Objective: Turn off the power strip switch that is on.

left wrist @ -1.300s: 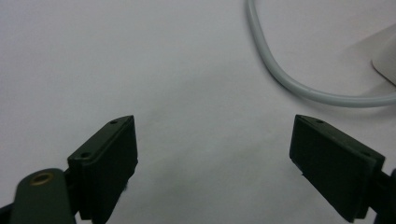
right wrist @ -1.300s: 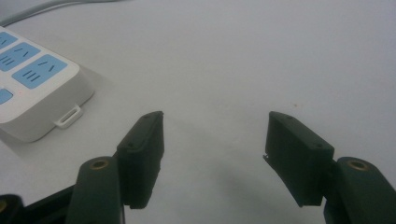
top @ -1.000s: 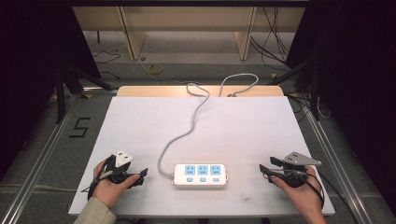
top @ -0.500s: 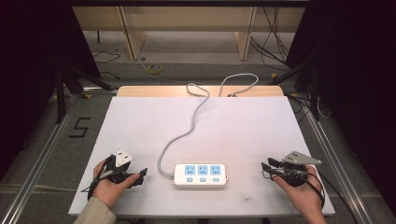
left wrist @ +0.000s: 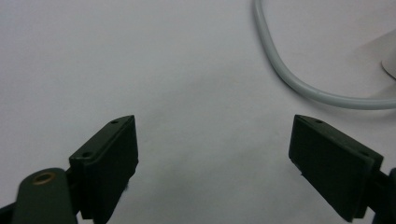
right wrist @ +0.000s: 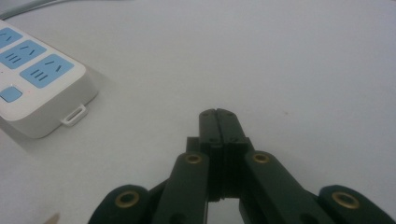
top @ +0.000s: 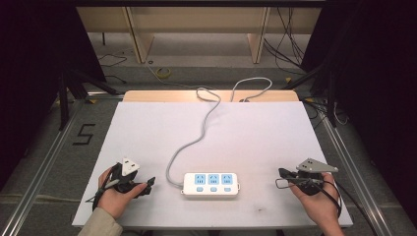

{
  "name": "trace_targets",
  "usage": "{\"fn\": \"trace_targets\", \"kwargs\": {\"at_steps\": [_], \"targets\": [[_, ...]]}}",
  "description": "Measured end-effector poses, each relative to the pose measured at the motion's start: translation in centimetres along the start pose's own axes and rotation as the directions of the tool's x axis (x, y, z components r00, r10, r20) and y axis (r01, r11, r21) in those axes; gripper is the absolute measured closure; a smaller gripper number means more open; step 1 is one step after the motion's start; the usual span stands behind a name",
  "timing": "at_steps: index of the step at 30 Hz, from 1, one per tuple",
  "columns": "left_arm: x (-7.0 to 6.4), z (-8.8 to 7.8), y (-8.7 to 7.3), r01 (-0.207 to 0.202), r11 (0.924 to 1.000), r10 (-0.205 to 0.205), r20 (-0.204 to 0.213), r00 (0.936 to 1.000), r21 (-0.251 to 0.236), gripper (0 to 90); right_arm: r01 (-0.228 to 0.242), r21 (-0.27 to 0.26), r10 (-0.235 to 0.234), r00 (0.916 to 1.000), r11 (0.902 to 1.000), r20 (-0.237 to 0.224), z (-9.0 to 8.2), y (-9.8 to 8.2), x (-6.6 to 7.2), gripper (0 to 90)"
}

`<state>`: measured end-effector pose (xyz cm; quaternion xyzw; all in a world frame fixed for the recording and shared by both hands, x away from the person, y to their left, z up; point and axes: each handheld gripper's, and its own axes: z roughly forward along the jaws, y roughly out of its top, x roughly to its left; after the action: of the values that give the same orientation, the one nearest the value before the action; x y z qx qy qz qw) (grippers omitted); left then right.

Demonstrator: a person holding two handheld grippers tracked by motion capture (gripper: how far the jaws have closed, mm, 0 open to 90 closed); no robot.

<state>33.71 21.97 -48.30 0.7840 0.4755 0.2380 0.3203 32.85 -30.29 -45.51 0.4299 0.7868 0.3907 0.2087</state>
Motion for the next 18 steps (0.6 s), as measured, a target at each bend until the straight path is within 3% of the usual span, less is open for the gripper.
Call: {"fn": "trace_targets", "kwargs": {"at_steps": [18], "targets": [[0.06,-0.04,0.05,-0.004,1.0000,0.004,-0.008,1.0000,-0.001,15.5,-0.006,0.009,0.006,0.9997,0.9999,-0.023,0.15,0.69,0.36,90.0]]}}
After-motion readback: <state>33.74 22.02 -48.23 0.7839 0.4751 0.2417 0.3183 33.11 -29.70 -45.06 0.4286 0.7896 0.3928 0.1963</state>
